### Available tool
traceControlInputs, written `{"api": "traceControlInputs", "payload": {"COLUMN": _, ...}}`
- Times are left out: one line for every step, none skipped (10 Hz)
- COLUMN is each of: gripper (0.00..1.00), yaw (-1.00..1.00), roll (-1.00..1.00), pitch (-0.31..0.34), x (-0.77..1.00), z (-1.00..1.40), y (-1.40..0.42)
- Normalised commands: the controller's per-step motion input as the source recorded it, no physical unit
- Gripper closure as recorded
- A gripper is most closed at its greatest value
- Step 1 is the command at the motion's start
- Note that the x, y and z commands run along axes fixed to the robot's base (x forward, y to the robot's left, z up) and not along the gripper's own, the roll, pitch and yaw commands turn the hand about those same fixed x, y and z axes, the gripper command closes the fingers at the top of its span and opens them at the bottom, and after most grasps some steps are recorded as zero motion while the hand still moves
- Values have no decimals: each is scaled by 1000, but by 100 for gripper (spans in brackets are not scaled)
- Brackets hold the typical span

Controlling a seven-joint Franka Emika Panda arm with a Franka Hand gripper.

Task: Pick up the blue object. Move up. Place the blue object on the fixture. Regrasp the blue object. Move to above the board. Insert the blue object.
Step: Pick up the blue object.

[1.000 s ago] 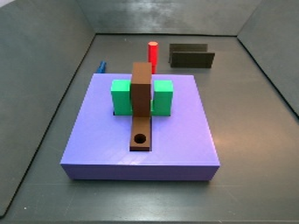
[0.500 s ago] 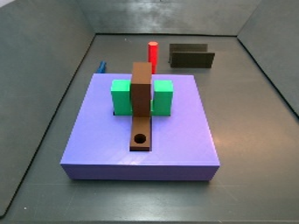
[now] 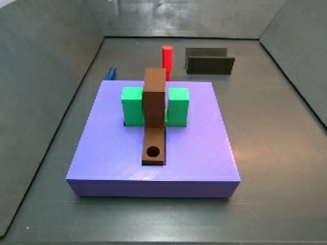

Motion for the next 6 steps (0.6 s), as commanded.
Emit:
{"api": "traceControlInputs", "payload": {"gripper": 0, "yaw": 0, "roll": 79, "pitch": -244, "x": -409, "z": -480, "y": -631}}
{"api": "traceControlInputs", "payload": {"gripper": 0, "yaw": 0, "roll": 80, "pitch": -231, "x": -397, "z": -509, "y": -600}}
{"api": "traceControlInputs", "payload": {"gripper": 0, "yaw": 0, "roll": 77, "pitch": -211, "x": -391, "z": -480, "y": -540}}
{"api": "traceControlInputs", "payload": {"gripper": 0, "yaw": 0, "roll": 71, "pitch": -170, "x": -309, "z": -440, "y": -489}}
{"api": "traceControlInputs", "payload": {"gripper": 0, "yaw": 0, "roll": 69, "pitch": -131, "x": -197, "z": -466, "y": -480}}
{"api": "traceControlInputs", "payload": {"gripper": 0, "yaw": 0, "roll": 81, "pitch": -124, "x": -189, "z": -486, "y": -483}}
